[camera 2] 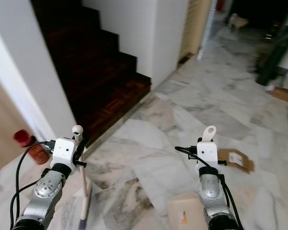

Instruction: Sweep floor

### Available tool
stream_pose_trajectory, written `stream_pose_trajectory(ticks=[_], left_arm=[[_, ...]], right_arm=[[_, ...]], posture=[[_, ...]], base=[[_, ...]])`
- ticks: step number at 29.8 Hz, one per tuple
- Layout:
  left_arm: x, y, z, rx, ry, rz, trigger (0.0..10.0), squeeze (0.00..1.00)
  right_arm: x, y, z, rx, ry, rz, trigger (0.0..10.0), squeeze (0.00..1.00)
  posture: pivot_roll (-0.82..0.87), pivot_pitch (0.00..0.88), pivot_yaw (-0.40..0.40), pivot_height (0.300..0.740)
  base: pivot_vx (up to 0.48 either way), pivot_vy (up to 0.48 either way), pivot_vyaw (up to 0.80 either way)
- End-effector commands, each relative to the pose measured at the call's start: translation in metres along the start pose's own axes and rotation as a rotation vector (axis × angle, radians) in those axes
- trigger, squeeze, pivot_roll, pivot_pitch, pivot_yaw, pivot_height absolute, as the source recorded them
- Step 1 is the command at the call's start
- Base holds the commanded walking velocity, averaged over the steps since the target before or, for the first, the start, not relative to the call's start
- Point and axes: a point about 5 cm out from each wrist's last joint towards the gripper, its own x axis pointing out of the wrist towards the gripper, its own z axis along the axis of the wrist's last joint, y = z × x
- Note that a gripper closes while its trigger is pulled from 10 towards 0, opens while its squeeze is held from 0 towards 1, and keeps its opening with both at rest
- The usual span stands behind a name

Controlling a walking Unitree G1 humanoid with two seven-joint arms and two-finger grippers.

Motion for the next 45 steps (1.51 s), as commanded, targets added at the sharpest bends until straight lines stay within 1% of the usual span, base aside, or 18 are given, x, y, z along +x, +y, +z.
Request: stream_pose_trajectory(ticks=[1,14,20,29,35,44,45], left_arm=[[0.0025,0.0044,0.0074,0.008,-0.041,0.010,10.0,0.00],[0.0036,0.0044,0.0084,0.001,-0.047,0.006,10.0,0.00],[0.0041,0.0062,0.0089,-0.016,-0.049,0.020,10.0,0.00],[0.0042,0.0049,0.0087,-0.026,-0.049,0.027,10.0,0.00],[0.0042,0.0070,0.0088,-0.028,-0.049,0.033,10.0,0.00],[0.0038,0.0059,0.0105,-0.052,-0.064,0.025,10.0,0.00],[0.0037,0.0060,0.0103,-0.053,-0.062,0.024,10.0,0.00]], right_arm=[[0.0036,0.0029,0.0073,0.007,-0.031,0.009,10.0,0.00],[0.0035,0.0035,0.0065,0.009,-0.025,0.008,10.0,0.00],[0.0043,0.0044,0.0077,0.012,-0.027,0.006,10.0,0.00],[0.0041,0.0005,0.0065,0.008,-0.024,-0.004,10.0,0.00],[0.0043,0.0024,0.0069,0.010,-0.023,-0.001,10.0,0.00],[0.0040,0.0034,0.0070,0.013,-0.026,0.001,10.0,0.00],[0.0039,0.0037,0.0074,0.014,-0.030,0.002,10.0,0.00]], posture=[[0.07,0.000,0.029,0.740],[0.07,0.000,0.032,0.740],[0.07,0.000,0.028,0.740],[0.07,0.000,0.023,0.740],[0.07,0.000,0.023,0.740],[0.07,0.000,0.026,0.740],[0.07,0.000,0.026,0.740]], base=[[0.000,0.000,-0.80],[0.000,0.000,-0.80],[0.000,0.000,-0.80],[0.000,0.000,-0.80],[0.000,0.000,-0.80],[0.000,0.000,-0.80],[0.000,0.000,0.00]])
